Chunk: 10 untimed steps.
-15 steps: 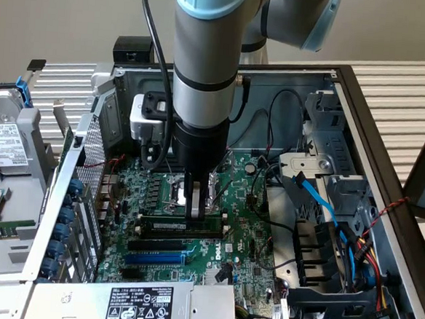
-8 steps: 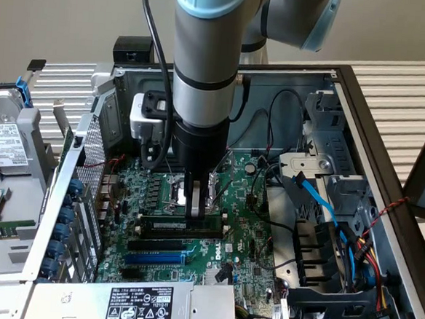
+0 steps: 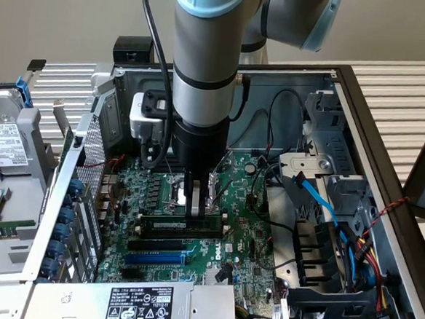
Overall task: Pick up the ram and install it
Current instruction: 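Insert the ram into the slot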
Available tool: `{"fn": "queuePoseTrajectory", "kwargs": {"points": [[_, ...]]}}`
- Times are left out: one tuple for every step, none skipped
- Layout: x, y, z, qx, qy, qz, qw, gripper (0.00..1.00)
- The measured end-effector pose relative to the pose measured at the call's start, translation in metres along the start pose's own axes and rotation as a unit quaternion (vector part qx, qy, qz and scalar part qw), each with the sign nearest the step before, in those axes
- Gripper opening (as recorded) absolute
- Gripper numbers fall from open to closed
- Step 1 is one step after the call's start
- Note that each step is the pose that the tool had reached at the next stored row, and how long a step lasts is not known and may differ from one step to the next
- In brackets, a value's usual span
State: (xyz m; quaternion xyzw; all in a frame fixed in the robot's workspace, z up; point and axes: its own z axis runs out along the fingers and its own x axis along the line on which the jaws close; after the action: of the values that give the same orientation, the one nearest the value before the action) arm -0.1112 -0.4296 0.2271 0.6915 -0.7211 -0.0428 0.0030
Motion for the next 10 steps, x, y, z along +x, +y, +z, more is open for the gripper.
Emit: {"fn": "queuePoseTrajectory", "kwargs": {"points": [[0.0, -0.0004, 0.0002, 0.0, 0.0, 0.0, 1.0, 0.12], [0.0, -0.0009, 0.0003, 0.0, 0.0, 0.0, 1.0, 0.12], [-0.0001, -0.0015, 0.0004, 0.0, -0.0001, 0.0, 1.0, 0.12], [0.0, -0.002, 0.0004, 0.0003, 0.0, 0.0, 1.0, 0.12], [-0.0001, -0.0024, 0.0003, 0.0002, 0.0, 0.0, 1.0, 0.12], [-0.0001, -0.0025, 0.0003, 0.0003, 0.0, 0.0, 1.0, 0.12], [-0.0001, -0.0025, 0.0003, 0.0003, -0.0001, 0.0, 1.0, 0.12], [-0.0001, -0.0025, 0.0003, 0.0003, 0.0, 0.0, 1.0, 0.12], [-0.0001, -0.0025, 0.0003, 0.0003, -0.0001, 0.0, 1.0, 0.12], [-0.0001, -0.0025, 0.0003, 0.0003, 0.0, 0.0, 1.0, 0.12]]}}
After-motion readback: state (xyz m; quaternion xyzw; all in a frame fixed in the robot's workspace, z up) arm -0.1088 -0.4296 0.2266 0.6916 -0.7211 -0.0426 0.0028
